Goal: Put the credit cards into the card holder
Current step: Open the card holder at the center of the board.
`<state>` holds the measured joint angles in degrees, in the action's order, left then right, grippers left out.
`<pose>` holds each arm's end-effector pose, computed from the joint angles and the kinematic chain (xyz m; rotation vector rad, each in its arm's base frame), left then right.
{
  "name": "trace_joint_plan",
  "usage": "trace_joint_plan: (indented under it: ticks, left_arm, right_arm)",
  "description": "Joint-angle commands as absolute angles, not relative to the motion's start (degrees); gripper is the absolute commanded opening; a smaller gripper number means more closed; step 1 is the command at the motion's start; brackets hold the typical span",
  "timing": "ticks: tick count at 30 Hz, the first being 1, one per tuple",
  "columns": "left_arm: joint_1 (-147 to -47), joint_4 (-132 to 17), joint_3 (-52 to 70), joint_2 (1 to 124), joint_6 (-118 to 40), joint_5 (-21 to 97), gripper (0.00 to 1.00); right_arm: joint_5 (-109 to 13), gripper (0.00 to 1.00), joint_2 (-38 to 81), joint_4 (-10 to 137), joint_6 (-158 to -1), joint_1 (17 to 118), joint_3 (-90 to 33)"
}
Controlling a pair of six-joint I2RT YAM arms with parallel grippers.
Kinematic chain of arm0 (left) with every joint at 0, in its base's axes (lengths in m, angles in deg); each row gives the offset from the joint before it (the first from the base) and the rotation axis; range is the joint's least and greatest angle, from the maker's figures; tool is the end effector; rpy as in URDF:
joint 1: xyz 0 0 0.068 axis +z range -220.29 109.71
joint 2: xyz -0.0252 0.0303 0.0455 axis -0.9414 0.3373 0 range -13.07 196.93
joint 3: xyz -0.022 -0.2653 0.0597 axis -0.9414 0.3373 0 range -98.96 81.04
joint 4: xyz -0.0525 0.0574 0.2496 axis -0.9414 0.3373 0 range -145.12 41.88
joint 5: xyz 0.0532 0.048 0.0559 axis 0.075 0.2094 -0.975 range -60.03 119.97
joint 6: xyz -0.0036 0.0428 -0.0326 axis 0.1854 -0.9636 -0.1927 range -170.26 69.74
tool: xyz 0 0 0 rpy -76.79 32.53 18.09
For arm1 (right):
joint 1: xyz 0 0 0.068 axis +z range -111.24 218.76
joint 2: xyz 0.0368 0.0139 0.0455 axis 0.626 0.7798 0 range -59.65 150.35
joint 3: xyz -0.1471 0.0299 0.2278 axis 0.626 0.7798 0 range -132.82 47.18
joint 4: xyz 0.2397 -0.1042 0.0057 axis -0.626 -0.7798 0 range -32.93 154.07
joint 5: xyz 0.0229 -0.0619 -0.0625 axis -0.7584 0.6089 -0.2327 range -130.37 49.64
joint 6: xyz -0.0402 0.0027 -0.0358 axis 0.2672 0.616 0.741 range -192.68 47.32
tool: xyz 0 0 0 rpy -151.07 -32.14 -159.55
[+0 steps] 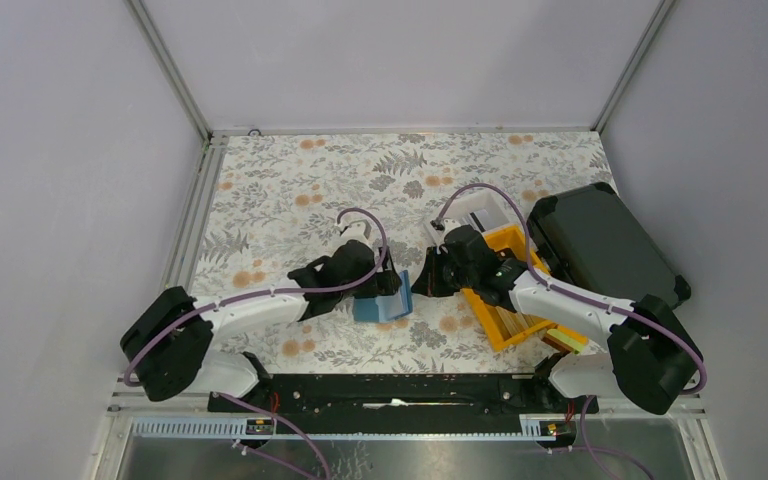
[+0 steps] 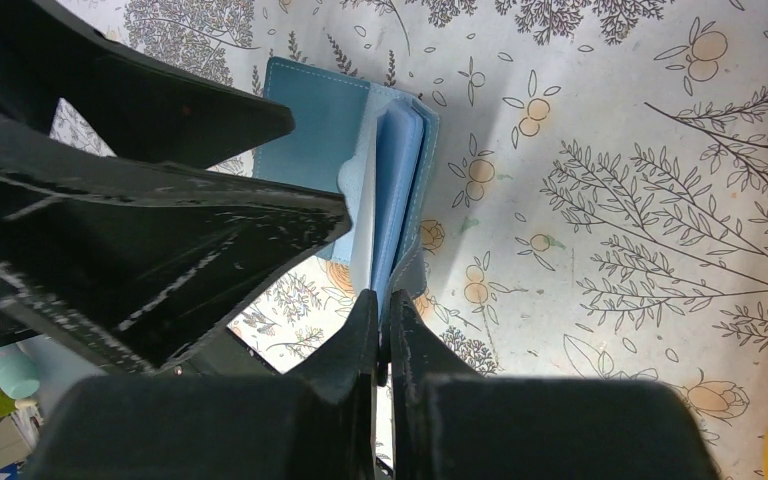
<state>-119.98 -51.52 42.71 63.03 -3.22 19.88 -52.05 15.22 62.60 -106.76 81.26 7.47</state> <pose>0.1787 -0.2009 0.1950 -0.0399 2.3730 -0.6618 0.1966 0.1899 0.2114 -0.2950 2.3509 0.9271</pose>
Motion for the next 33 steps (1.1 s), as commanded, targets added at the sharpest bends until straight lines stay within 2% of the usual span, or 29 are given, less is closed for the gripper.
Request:
trace_joint_plan:
  ticks: [1,11,19,33]
  left_arm:
    - [-119.45,-56.65,40.37,66.16,-3.03,21.77,0.78]
    - [-119.24,-50.33,37.74,71.12,-6.31,17.87,0.76]
    - [-119.24,-46.26,39.55,67.36,-7.29,14.37,0.74]
    - [-119.18,-41.38,44.36,63.91,-6.83,10.09,0.58]
  right_arm:
    - [-53.19,0.0,15.09,62.85,-105.81,81.69,5.34]
    - [-52.4,0.0,14.31,62.6,-105.68,81.71,5.76]
    - [-49.51,0.0,13.76,60.88,-105.52,81.73,6.04]
    - [-48.71,0.0,16.81,61.15,-105.81,81.7,6.51]
